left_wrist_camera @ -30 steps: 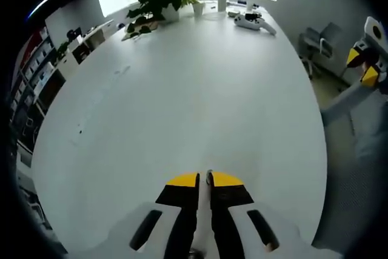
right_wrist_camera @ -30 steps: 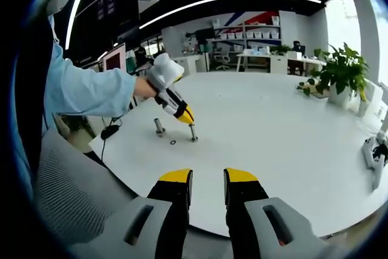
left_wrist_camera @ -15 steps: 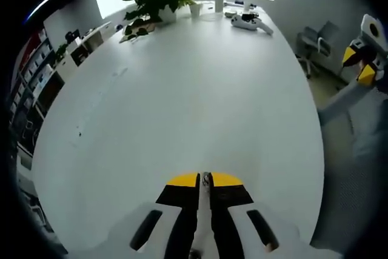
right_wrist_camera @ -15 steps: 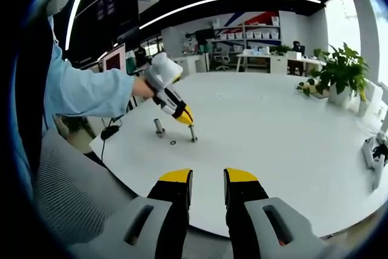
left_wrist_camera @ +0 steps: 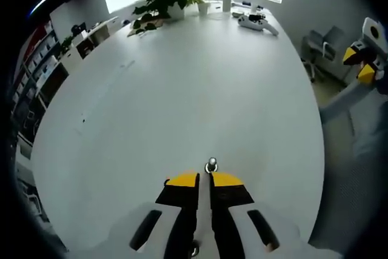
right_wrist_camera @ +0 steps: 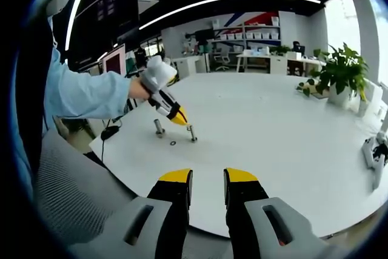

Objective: Place the washer onto the threaded stud by aligning its center hole with the stud, sliding it down to the base, and recovering from edge contact or off-axis alignment until the washer reaches the visible bottom stop.

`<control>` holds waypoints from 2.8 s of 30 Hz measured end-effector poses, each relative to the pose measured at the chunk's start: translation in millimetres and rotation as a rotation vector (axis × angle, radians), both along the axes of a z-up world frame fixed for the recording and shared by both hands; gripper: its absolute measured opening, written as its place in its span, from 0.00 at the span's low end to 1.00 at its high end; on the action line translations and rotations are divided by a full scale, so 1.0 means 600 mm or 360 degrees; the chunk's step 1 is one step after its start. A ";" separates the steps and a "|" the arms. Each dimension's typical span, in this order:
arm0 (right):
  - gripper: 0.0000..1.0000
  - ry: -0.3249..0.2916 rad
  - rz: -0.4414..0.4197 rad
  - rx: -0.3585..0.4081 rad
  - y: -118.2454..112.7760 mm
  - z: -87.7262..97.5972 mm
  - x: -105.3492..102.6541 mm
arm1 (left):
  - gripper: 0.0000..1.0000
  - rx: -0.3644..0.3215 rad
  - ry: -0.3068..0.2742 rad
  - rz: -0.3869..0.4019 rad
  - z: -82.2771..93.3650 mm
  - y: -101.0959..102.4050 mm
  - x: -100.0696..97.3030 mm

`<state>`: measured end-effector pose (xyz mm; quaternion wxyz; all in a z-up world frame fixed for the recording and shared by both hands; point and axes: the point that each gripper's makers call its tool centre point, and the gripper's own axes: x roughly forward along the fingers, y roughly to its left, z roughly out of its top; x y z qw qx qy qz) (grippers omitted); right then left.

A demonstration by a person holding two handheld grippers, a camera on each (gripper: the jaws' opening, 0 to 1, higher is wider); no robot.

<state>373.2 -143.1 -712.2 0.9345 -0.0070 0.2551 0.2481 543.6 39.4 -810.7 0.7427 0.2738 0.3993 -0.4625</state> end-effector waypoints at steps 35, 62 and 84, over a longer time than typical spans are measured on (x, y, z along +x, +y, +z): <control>0.23 0.0012 -0.0001 -0.0008 -0.011 -0.005 -0.003 | 0.08 0.0210 0.0143 -0.0031 -0.098 0.071 -0.070; 0.23 0.0018 -0.0003 -0.0009 -0.001 -0.001 -0.001 | 0.12 0.0160 0.0101 -0.0090 -0.103 0.044 -0.062; 0.23 0.0015 -0.0002 -0.0007 -0.004 -0.002 -0.002 | 0.09 0.0119 0.0013 -0.0113 -0.064 0.031 -0.055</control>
